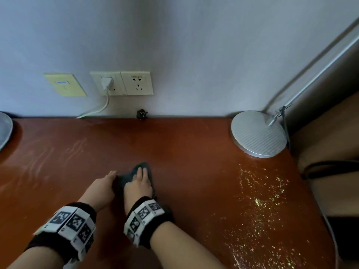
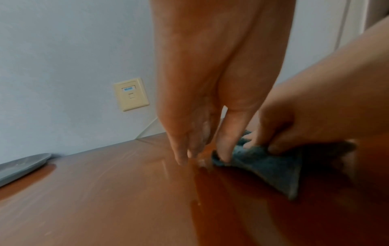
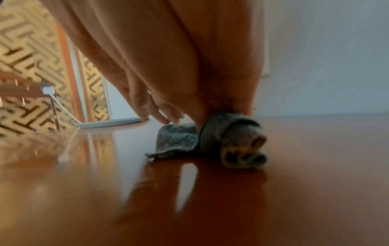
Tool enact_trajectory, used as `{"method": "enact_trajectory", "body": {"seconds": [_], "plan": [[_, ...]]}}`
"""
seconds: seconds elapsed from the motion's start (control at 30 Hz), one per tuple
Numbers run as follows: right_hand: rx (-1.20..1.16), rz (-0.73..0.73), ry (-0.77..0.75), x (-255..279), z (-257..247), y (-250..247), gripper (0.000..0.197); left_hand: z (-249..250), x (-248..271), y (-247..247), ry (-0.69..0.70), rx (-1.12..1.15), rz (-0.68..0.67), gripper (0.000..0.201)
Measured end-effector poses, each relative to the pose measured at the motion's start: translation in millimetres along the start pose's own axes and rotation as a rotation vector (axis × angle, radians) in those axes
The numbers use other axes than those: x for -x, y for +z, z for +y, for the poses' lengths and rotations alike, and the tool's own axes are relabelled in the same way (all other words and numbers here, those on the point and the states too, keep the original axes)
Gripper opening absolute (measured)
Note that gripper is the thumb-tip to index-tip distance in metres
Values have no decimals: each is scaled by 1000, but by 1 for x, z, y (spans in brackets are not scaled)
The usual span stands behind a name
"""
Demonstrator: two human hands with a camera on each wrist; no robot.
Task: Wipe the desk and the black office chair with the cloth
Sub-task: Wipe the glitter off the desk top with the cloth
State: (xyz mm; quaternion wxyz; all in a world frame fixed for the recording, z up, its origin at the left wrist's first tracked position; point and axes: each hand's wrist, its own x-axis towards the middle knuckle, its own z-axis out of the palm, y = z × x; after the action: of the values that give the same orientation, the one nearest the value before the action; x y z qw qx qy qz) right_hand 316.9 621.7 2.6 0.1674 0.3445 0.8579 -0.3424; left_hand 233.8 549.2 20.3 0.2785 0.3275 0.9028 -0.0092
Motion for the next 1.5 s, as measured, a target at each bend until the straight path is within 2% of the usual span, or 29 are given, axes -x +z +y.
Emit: {"method": "enact_trajectory", "body": {"seconds": [0.1, 0.2, 0.3, 0.4, 0.47, 0.5, 0.57, 0.6, 0.7, 0.8, 0.87, 0.93, 1.03, 1.1, 1.2, 1.37, 1.43, 1.5], "plan": [[132, 42, 107, 6, 52, -42, 50, 21, -4, 5, 54, 10, -68, 70], [202, 100, 237, 34, 123, -84, 55, 51, -9, 11, 145, -14, -111, 73], [262, 166, 402, 73, 192, -102, 63, 86, -14, 16, 246, -63, -140, 75], [373, 208, 510, 106, 233, -114, 56, 118, -17, 20, 312, -104, -176, 78], [376, 236, 463, 106, 232, -113, 54, 137, -17, 25, 353, -130, -190, 79], [374, 214, 394, 98, 223, -108, 56, 146, -18, 27, 368, -140, -192, 78], [338, 115, 213, 75, 197, -95, 64, 160, -19, 32, 391, -155, -201, 77], [310, 63, 177, 64, 187, -91, 70, 165, -21, 34, 398, -163, -209, 77], [331, 105, 272, 45, 198, -111, 69, 169, -27, 37, 395, -198, -228, 80], [360, 171, 471, 54, 243, -141, 51, 168, -32, 35, 383, -229, -240, 85], [322, 159, 563, 65, 261, -148, 45, 171, -34, 35, 379, -242, -226, 86], [284, 138, 500, 66, 252, -143, 41, 178, -34, 36, 370, -281, -207, 86], [258, 131, 258, 49, 221, -130, 50, 186, -35, 35, 353, -350, -203, 90], [237, 151, 280, 42, 220, -134, 55, 188, -36, 33, 344, -367, -223, 94], [209, 247, 324, 47, 247, -149, 53, 184, -37, 31, 349, -370, -226, 96], [286, 196, 427, 63, 274, -154, 38, 182, -37, 32, 354, -359, -209, 96], [296, 221, 441, 63, 277, -155, 37, 181, -37, 32, 347, -351, -208, 97], [306, 261, 392, 62, 280, -159, 34, 182, -36, 33, 351, -349, -213, 96]]}}
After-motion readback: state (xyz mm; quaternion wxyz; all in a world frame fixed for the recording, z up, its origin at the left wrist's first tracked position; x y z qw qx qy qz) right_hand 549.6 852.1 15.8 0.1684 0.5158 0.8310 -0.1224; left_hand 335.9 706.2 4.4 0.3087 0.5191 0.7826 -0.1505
